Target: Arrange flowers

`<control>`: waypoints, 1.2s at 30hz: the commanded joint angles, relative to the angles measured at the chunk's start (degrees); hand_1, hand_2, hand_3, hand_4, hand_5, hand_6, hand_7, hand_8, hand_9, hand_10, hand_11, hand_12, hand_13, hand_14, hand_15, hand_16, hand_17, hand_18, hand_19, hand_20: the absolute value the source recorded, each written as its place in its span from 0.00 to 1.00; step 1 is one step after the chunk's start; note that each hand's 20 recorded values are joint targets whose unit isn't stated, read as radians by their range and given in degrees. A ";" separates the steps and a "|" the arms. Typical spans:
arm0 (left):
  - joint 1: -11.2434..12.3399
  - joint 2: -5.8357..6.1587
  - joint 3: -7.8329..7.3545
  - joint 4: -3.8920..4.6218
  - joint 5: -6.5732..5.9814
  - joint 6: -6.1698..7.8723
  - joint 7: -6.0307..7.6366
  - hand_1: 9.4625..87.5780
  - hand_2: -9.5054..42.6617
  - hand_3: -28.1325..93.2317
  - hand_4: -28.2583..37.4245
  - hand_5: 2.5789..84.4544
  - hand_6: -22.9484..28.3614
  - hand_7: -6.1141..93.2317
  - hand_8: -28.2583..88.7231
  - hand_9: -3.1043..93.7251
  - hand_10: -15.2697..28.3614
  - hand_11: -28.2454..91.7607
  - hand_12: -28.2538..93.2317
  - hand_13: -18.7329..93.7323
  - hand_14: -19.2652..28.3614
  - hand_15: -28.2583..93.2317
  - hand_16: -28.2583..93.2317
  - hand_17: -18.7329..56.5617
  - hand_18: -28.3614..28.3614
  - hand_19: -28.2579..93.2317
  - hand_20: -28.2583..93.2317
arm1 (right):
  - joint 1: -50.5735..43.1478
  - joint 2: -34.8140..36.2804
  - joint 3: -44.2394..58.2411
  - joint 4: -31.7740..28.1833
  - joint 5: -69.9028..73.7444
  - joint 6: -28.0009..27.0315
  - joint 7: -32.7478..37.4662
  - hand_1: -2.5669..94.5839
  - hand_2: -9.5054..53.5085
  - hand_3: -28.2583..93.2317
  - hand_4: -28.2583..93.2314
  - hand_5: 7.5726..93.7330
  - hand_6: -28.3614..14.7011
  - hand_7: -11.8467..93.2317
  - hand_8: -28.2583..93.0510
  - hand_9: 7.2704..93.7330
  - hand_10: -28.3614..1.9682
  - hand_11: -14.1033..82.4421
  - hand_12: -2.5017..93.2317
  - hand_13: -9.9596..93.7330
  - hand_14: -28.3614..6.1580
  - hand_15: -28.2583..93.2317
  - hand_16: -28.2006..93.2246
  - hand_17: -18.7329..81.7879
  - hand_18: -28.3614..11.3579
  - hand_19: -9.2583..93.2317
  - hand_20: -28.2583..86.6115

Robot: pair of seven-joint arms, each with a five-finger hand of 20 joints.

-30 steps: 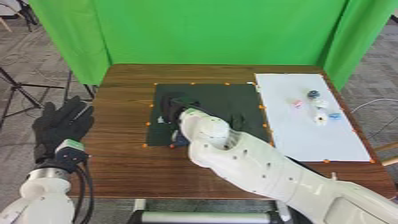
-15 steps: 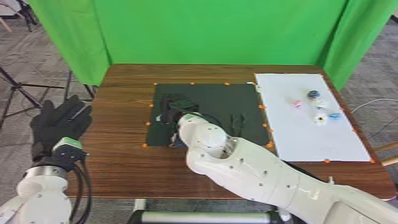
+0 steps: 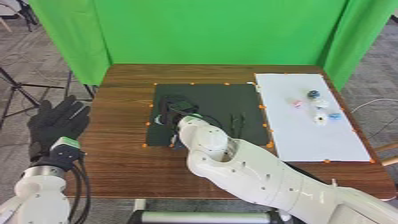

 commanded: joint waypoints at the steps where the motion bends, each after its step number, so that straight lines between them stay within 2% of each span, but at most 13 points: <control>1: 0.84 -0.47 -0.66 -0.65 -0.37 0.80 0.36 0.24 0.31 0.84 0.00 0.40 0.64 0.25 0.16 0.36 0.77 0.45 0.32 0.34 0.79 0.59 0.15 0.14 0.74 0.48 0.30 | -0.50 0.76 0.76 -1.43 -0.12 -2.93 -0.28 0.52 0.00 0.85 0.00 0.56 0.58 0.40 0.10 0.67 0.44 0.48 0.29 0.72 0.47 0.82 0.50 0.57 0.11 0.97 0.57; 9: 0.67 -0.66 -0.36 -0.46 -0.20 0.05 0.22 0.25 0.29 0.83 0.01 0.39 0.64 0.25 0.16 0.35 0.77 0.45 0.32 0.34 0.79 0.59 0.15 0.14 0.74 0.48 0.30 | -1.03 0.83 1.12 -1.83 -0.61 -3.76 0.35 0.51 0.00 0.85 0.00 0.54 0.56 0.38 0.11 0.64 0.41 0.48 0.25 0.71 0.45 0.82 0.49 0.57 0.10 0.97 0.57; 10: 0.62 -0.39 -0.26 -0.47 -0.57 0.17 0.71 0.25 0.29 0.83 0.01 0.40 0.64 0.25 0.16 0.35 0.77 0.45 0.32 0.34 0.79 0.59 0.15 0.14 0.74 0.48 0.30 | -0.81 0.93 0.91 -1.89 -0.46 -3.56 0.41 0.50 0.00 0.85 0.00 0.53 0.56 0.38 0.11 0.64 0.41 0.48 0.25 0.71 0.45 0.82 0.49 0.57 0.10 0.97 0.57; 11: 0.77 -0.96 -0.58 -0.55 -0.03 0.01 0.10 0.25 0.29 0.83 0.01 0.40 0.64 0.25 0.16 0.35 0.77 0.45 0.32 0.34 0.79 0.59 0.15 0.14 0.74 0.48 0.30 | -1.10 0.90 1.07 -1.94 -0.83 -3.50 0.34 0.50 0.00 0.85 0.00 0.53 0.56 0.38 0.11 0.64 0.40 0.48 0.25 0.71 0.45 0.82 0.49 0.57 0.10 0.97 0.57; 14: 0.52 -0.61 -0.38 -0.49 -0.42 0.24 0.43 0.25 0.29 0.83 0.01 0.40 0.64 0.25 0.16 0.35 0.77 0.45 0.32 0.34 0.79 0.59 0.15 0.14 0.74 0.48 0.30 | -1.08 0.94 1.08 -1.92 -0.68 -3.66 0.24 0.49 0.00 0.84 0.00 0.52 0.55 0.38 0.11 0.61 0.37 0.45 0.24 0.70 0.44 0.82 0.49 0.57 0.10 0.97 0.57; 21: 0.89 -0.59 -0.61 -0.57 -0.33 0.00 0.57 0.25 0.28 0.83 0.01 0.40 0.64 0.25 0.16 0.35 0.77 0.45 0.32 0.34 0.79 0.59 0.15 0.14 0.74 0.48 0.30 | -1.28 1.10 1.09 -1.97 -1.16 -4.43 0.37 0.49 0.00 0.84 0.00 0.51 0.54 0.37 0.11 0.58 0.36 0.41 0.22 0.70 0.44 0.81 0.48 0.57 0.09 0.97 0.56; 23: 0.89 -0.39 -0.48 -0.62 -0.51 0.02 0.65 0.25 0.28 0.83 0.01 0.40 0.64 0.25 0.16 0.35 0.77 0.45 0.32 0.33 0.79 0.59 0.15 0.14 0.74 0.48 0.30 | -1.04 1.29 0.09 -1.72 -1.31 -1.57 0.86 0.49 0.00 0.84 0.00 0.51 0.54 0.37 0.11 0.56 0.34 0.40 0.21 0.69 0.44 0.81 0.47 0.57 0.09 0.97 0.56; 26: 0.93 -0.59 -0.58 -0.52 -0.08 -0.48 0.04 0.26 0.28 0.83 0.01 0.40 0.64 0.25 0.16 0.35 0.77 0.45 0.32 0.34 0.79 0.59 0.15 0.14 0.74 0.48 0.30 | -1.01 1.29 -0.44 -1.33 -1.75 1.01 0.73 0.51 0.00 0.85 0.00 0.55 0.55 0.45 0.11 0.57 0.36 0.40 0.22 0.70 0.46 0.81 0.46 0.57 0.11 0.97 0.55; 28: 1.08 -0.70 -0.81 -0.57 0.03 -0.31 -0.19 0.26 0.27 0.83 0.01 0.41 0.64 0.25 0.16 0.35 0.77 0.45 0.32 0.34 0.79 0.59 0.15 0.14 0.74 0.48 0.30 | -0.98 1.24 -0.92 -1.01 -2.10 3.28 0.48 0.53 0.00 0.84 0.00 0.58 0.57 0.49 0.13 0.59 0.39 0.42 0.22 0.71 0.48 0.81 0.46 0.58 0.12 0.98 0.55; 30: 0.90 -0.65 -0.82 -0.44 0.23 -0.62 -0.47 0.26 0.27 0.83 0.02 0.41 0.64 0.25 0.16 0.35 0.77 0.45 0.32 0.34 0.79 0.59 0.15 0.14 0.74 0.48 0.30 | -0.80 1.32 -1.46 -0.75 -2.52 4.89 0.38 0.61 0.00 0.75 0.00 0.58 0.59 0.59 0.26 0.62 0.41 0.45 0.23 0.72 0.50 0.81 0.47 0.59 0.13 0.98 0.55; 31: 0.91 -0.67 -0.85 -0.44 0.34 -0.71 -0.52 0.27 0.27 0.83 0.02 0.42 0.64 0.25 0.16 0.35 0.77 0.45 0.32 0.34 0.79 0.59 0.15 0.14 0.74 0.48 0.30 | -0.77 1.28 -1.53 -0.70 -2.63 5.04 0.52 0.65 0.00 0.71 0.00 0.58 0.60 0.63 0.29 0.63 0.42 0.46 0.23 0.73 0.52 0.81 0.49 0.59 0.13 0.98 0.55; 33: 0.95 -0.82 -1.02 -0.51 0.60 -0.73 -0.98 0.27 0.27 0.83 0.02 0.42 0.64 0.25 0.16 0.35 0.77 0.45 0.32 0.34 0.79 0.59 0.15 0.14 0.74 0.48 0.30 | -0.92 1.29 -1.42 -0.88 -2.64 4.52 0.91 0.67 0.00 0.69 0.00 0.58 0.61 0.67 0.30 0.64 0.44 0.48 0.25 0.73 0.53 0.80 0.51 0.59 0.14 0.98 0.55; 36: 1.28 -0.89 -1.27 -0.65 0.64 -0.63 -0.95 0.28 0.26 0.82 0.03 0.43 0.64 0.25 0.16 0.36 0.77 0.45 0.32 0.34 0.79 0.59 0.15 0.14 0.74 0.48 0.30 | -1.02 1.32 -1.15 -0.95 -2.24 3.87 0.86 0.70 0.00 0.65 0.00 0.57 0.62 0.70 0.31 0.64 0.46 0.49 0.29 0.74 0.53 0.80 0.52 0.60 0.14 0.98 0.55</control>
